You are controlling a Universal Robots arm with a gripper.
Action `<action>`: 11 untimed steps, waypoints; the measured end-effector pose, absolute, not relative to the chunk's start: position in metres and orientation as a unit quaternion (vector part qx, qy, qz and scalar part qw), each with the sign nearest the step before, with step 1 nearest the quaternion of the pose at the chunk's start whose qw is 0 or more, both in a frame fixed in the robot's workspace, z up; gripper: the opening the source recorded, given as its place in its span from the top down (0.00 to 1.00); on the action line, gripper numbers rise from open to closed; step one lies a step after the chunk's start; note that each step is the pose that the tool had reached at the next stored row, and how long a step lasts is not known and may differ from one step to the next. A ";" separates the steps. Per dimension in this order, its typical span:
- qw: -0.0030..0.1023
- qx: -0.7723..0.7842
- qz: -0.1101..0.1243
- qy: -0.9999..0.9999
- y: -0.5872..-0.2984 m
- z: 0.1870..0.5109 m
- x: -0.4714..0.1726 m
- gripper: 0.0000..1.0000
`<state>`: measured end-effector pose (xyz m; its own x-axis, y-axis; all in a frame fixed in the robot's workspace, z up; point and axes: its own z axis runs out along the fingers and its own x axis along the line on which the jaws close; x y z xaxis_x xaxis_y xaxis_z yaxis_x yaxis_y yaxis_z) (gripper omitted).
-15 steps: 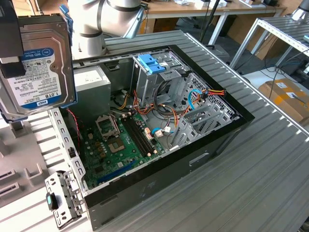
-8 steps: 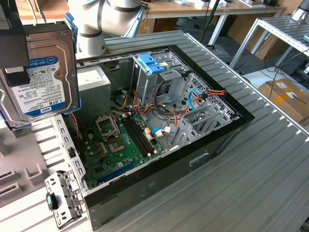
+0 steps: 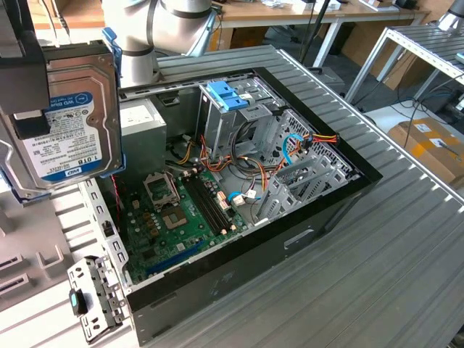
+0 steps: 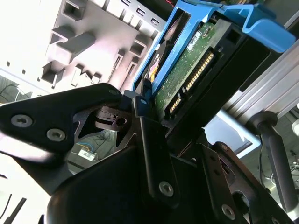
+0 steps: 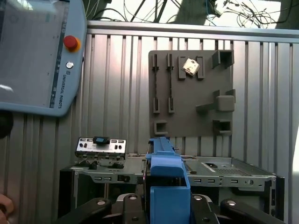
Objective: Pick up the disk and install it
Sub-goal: 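Pick up the disk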
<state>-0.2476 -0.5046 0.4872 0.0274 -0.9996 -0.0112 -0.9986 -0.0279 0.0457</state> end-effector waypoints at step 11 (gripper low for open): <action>0.012 0.717 -0.020 -0.697 -0.518 0.483 -0.245 0.64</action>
